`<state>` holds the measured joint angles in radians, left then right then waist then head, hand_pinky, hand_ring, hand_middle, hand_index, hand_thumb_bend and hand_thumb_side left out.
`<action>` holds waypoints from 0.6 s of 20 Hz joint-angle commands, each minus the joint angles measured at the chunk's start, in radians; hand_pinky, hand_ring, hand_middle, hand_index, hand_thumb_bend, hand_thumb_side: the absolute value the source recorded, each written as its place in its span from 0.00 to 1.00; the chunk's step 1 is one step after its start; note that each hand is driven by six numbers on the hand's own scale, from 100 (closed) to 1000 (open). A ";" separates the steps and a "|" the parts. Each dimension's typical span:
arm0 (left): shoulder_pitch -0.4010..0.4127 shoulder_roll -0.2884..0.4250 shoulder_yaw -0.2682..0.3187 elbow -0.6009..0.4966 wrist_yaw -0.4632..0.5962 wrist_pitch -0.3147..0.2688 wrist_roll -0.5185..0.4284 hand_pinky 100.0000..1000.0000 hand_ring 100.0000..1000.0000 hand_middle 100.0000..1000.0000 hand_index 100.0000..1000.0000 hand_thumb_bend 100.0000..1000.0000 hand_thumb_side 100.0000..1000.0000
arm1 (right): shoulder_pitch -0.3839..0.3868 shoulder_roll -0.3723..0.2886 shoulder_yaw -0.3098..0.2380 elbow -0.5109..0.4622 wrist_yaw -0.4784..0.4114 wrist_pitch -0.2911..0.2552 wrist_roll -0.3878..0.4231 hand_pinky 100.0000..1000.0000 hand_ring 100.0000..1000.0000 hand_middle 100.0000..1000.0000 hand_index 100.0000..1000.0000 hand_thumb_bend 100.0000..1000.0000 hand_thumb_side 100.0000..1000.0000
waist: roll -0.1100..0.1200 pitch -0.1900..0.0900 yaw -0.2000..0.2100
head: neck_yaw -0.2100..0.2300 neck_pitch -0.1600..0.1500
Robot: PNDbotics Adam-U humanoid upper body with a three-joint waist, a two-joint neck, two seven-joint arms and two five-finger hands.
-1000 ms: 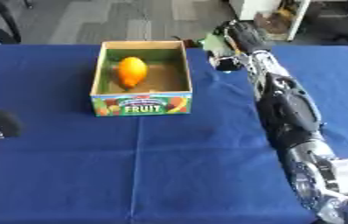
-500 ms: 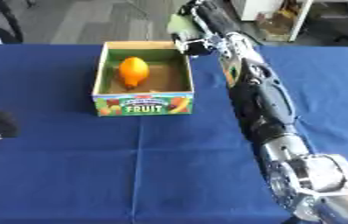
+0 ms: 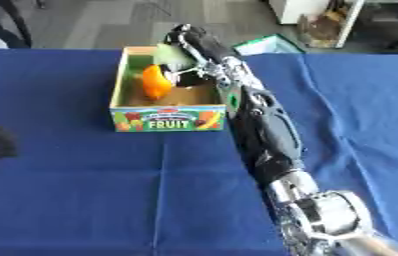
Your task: Pick up objects on the table and place them in the box.
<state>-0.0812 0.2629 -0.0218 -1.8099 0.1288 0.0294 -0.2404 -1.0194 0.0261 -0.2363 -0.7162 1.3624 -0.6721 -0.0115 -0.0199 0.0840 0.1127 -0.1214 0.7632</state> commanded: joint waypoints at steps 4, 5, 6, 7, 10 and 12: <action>-0.014 0.006 0.006 -0.013 0.001 0.000 0.001 0.67 0.64 0.57 0.67 0.00 0.72 | -0.012 -0.008 0.016 -0.009 0.022 -0.097 0.062 0.90 0.93 0.88 0.93 0.28 0.21 | 0.001 -0.015 -0.008 | 0.002 -0.005; -0.013 0.006 0.007 -0.013 0.000 0.000 0.003 0.67 0.64 0.57 0.67 0.00 0.72 | -0.012 -0.012 0.016 -0.009 0.016 -0.103 0.068 0.93 0.95 0.92 0.94 0.32 0.26 | 0.000 -0.017 -0.011 | 0.003 -0.004; -0.012 0.006 0.009 -0.012 0.000 0.000 0.005 0.67 0.64 0.57 0.67 0.00 0.71 | -0.013 -0.016 0.016 -0.008 0.008 -0.108 0.074 0.94 0.95 0.93 0.94 0.33 0.29 | -0.002 -0.019 -0.015 | 0.004 -0.003; -0.012 0.007 0.011 -0.011 0.000 0.001 0.007 0.67 0.64 0.57 0.67 0.00 0.71 | -0.014 -0.021 0.017 -0.007 -0.002 -0.111 0.080 0.96 0.95 0.94 0.95 0.34 0.32 | -0.003 -0.022 -0.018 | 0.005 -0.002; -0.009 0.010 0.018 -0.011 0.000 0.000 0.015 0.67 0.65 0.57 0.67 0.00 0.70 | -0.015 -0.040 0.016 -0.006 -0.044 -0.115 0.091 0.97 0.94 0.94 0.95 0.31 0.31 | -0.005 -0.030 -0.028 | 0.011 0.001; -0.005 0.018 0.028 -0.013 -0.005 -0.003 0.025 0.67 0.65 0.57 0.67 0.00 0.69 | -0.020 -0.064 0.015 -0.007 -0.091 -0.111 0.088 0.96 0.92 0.91 0.93 0.25 0.24 | -0.006 -0.038 -0.037 | 0.017 0.005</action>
<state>-0.0791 0.2637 -0.0067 -1.8096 0.1272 0.0287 -0.2237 -1.0120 -0.0039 -0.2212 -0.7107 1.3004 -0.7834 0.0751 -0.0297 0.0577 0.0748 -0.1097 0.7647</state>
